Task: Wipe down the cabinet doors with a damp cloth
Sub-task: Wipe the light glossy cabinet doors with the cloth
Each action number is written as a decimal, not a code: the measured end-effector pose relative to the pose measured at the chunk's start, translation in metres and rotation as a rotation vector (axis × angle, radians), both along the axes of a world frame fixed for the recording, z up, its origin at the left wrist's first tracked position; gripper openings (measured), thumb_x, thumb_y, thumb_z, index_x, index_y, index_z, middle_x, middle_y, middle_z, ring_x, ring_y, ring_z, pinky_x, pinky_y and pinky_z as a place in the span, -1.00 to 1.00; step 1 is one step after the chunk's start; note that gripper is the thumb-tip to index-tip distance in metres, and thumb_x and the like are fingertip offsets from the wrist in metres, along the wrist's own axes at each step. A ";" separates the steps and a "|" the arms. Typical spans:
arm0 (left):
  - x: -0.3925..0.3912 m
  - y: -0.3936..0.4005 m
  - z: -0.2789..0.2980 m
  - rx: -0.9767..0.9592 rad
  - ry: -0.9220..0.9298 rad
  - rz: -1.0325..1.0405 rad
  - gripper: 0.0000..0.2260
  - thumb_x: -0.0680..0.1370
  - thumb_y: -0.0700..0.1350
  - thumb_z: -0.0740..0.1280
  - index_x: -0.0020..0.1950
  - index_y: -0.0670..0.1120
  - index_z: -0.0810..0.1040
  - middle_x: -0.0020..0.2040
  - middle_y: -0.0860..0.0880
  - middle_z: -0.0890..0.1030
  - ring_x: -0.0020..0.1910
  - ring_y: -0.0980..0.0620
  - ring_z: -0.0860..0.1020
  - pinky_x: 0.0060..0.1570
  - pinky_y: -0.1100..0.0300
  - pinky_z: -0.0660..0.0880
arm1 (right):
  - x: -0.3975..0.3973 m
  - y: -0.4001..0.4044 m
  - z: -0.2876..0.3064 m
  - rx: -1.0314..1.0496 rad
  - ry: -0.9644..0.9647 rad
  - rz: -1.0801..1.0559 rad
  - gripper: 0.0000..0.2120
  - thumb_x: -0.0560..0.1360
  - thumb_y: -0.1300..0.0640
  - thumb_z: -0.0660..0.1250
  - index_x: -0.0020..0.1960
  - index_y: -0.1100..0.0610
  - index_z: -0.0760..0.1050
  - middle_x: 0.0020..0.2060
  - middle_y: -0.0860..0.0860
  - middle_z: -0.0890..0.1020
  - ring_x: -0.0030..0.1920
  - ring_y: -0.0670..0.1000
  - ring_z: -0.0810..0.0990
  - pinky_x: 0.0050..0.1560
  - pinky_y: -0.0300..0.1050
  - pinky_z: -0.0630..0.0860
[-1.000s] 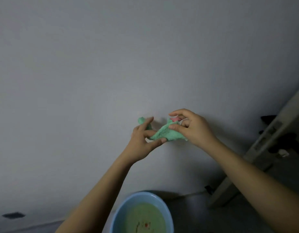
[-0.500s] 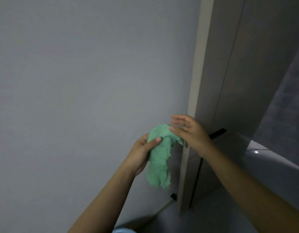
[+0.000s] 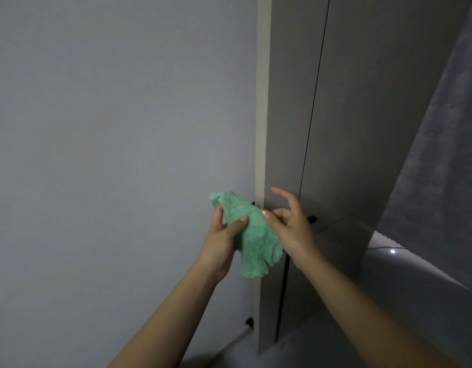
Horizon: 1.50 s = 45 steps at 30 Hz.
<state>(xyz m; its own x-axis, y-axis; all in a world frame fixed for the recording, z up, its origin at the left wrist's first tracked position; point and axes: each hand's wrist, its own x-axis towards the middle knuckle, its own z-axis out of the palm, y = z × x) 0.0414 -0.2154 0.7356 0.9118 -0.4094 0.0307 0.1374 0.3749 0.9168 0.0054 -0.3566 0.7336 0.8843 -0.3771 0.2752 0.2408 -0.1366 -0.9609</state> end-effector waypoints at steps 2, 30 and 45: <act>-0.002 -0.001 0.006 0.111 -0.020 0.077 -0.63 0.55 -0.27 0.32 0.33 -0.07 0.38 0.05 -0.18 0.65 0.00 -0.12 0.65 -0.04 0.06 0.60 | 0.000 -0.007 0.002 -0.032 -0.050 -0.047 -0.63 0.52 0.26 0.34 0.20 -0.10 0.38 -0.31 -0.01 0.56 -0.32 -0.18 0.56 -0.24 -0.33 0.46; 0.007 -0.024 0.067 0.414 -0.467 0.036 -0.89 0.51 -0.15 0.39 -0.13 -0.17 0.53 -0.30 0.03 0.56 -0.29 0.10 0.52 -0.28 0.26 0.46 | -0.021 -0.084 0.054 0.225 0.039 0.417 -0.82 0.30 0.04 0.40 -0.29 0.10 0.44 -0.37 0.02 0.52 -0.30 -0.01 0.50 -0.33 -0.20 0.42; 0.032 -0.042 0.113 0.726 -0.808 -0.265 -0.84 0.43 -0.18 0.49 -0.03 -0.18 0.64 -0.09 -0.05 0.68 -0.07 0.03 0.64 0.00 0.17 0.56 | 0.003 -0.056 0.053 0.326 0.220 0.740 -0.12 0.17 -0.48 0.38 0.27 0.11 0.48 0.20 0.11 0.61 0.26 0.08 0.55 0.16 -0.08 0.53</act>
<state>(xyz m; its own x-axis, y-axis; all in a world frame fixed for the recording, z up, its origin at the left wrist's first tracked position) 0.0734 -0.2572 0.8489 0.6131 -0.7494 0.2500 -0.6018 -0.2381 0.7623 0.0079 -0.4121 0.7869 0.9555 0.2914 0.0454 -0.0384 0.2756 -0.9605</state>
